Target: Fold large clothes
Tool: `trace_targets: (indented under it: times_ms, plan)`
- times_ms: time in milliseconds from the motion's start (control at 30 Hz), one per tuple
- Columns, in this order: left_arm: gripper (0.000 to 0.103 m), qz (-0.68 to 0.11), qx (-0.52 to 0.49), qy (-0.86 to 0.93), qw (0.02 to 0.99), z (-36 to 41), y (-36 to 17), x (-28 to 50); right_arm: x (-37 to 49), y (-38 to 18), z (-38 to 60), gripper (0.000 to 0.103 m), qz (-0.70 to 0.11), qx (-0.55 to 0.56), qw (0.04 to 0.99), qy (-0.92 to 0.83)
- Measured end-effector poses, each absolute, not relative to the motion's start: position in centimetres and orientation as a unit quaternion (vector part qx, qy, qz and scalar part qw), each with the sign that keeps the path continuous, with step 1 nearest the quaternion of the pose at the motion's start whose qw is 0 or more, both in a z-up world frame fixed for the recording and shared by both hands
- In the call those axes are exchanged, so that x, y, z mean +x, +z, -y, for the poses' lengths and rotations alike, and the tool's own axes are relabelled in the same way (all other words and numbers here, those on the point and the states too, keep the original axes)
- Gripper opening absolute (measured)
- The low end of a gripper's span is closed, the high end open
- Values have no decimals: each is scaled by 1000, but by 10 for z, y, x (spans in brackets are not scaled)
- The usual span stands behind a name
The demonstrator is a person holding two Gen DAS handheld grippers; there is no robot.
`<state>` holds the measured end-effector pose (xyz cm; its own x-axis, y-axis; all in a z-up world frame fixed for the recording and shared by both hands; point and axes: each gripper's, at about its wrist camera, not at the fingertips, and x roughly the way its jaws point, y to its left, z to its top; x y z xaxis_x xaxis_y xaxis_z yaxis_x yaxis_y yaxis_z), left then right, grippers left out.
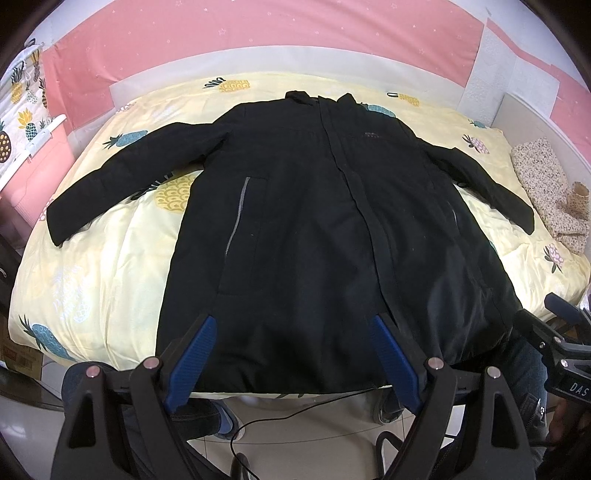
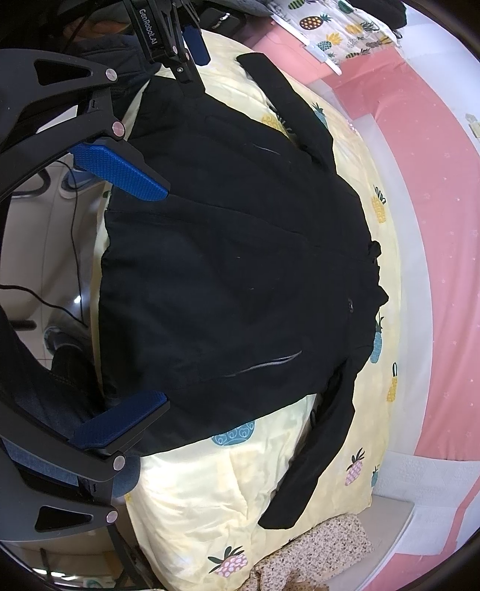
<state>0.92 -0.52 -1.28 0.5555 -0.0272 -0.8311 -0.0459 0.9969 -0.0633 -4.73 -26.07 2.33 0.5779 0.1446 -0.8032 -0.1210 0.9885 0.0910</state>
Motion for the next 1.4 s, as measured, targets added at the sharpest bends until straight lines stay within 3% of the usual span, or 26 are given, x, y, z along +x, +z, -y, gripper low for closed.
trace_targets:
  times_ms: [833, 1400]
  plan:
    - [87, -491, -55, -2, 869, -3, -26, 22, -33, 19, 255, 103, -461, 7, 884, 80]
    - [87, -483, -101, 51, 868, -79, -43, 83, 47, 19, 212, 103, -429, -43, 891, 143]
